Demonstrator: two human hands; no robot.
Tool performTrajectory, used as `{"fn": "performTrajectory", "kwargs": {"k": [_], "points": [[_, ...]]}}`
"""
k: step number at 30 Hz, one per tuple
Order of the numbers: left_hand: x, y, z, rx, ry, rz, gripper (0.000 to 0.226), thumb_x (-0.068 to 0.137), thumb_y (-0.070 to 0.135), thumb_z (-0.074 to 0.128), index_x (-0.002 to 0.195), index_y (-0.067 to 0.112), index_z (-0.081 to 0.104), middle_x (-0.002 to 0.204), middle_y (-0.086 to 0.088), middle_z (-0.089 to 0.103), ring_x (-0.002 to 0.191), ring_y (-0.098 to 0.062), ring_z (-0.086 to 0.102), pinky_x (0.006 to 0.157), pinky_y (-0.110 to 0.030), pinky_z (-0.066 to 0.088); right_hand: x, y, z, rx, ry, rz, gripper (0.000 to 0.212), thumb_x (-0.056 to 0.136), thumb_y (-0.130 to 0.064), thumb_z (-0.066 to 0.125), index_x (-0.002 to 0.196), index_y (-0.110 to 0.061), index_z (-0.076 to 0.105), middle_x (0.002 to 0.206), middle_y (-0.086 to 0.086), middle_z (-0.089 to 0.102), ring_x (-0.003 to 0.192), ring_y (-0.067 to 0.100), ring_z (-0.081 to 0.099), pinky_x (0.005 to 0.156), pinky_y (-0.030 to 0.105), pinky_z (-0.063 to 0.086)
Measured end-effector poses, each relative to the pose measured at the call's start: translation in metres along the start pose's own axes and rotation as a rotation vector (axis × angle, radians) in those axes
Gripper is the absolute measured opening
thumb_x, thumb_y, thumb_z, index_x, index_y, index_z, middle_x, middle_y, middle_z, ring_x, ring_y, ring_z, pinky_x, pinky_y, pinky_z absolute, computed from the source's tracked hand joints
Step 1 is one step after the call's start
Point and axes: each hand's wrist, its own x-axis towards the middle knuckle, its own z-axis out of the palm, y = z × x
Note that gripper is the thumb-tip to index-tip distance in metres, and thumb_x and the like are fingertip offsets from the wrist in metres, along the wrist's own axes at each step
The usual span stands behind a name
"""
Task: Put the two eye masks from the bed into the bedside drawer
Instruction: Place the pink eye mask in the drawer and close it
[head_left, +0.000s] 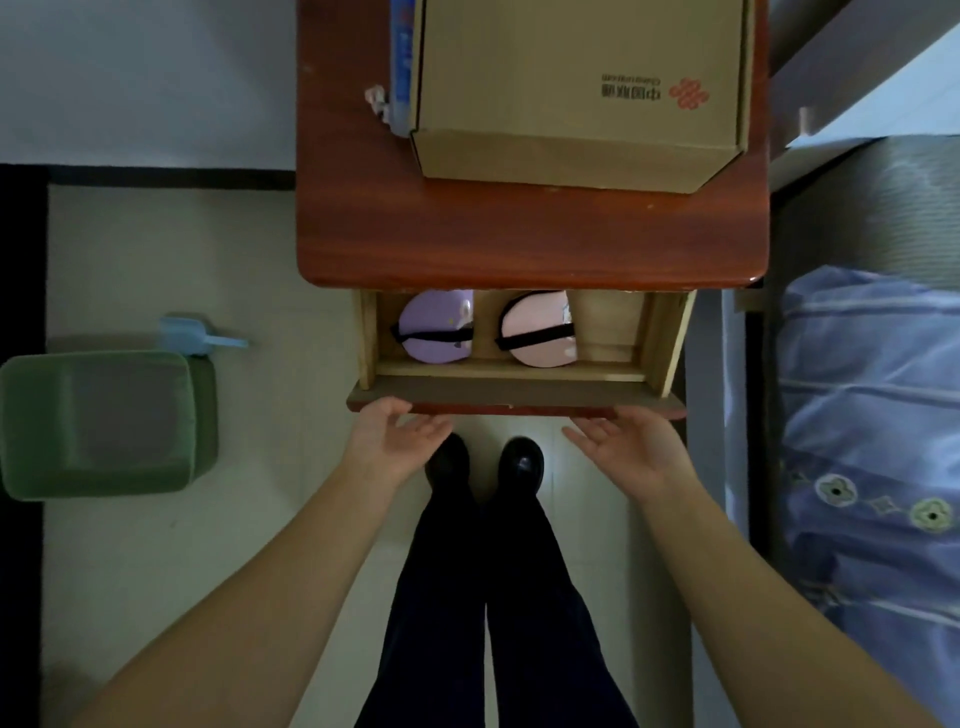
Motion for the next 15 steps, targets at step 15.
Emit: {"fn": "performTrajectory", "kwargs": {"k": [15], "points": [[-0.046, 0.032, 0.07, -0.104, -0.199, 0.078, 0.055, 0.082, -0.006, 0.026, 0.136, 0.004, 0.028, 0.15, -0.029, 0.018, 0.139, -0.043, 0.02, 0.115, -0.053, 0.017, -0.025, -0.053, 0.064, 0.157, -0.076, -0.155, 0.065, 0.082, 0.012, 0.021, 0.145, -0.007, 0.021, 0.148, 0.024, 0.03, 0.137, 0.038, 0.03, 0.107, 0.057, 0.028]]}}
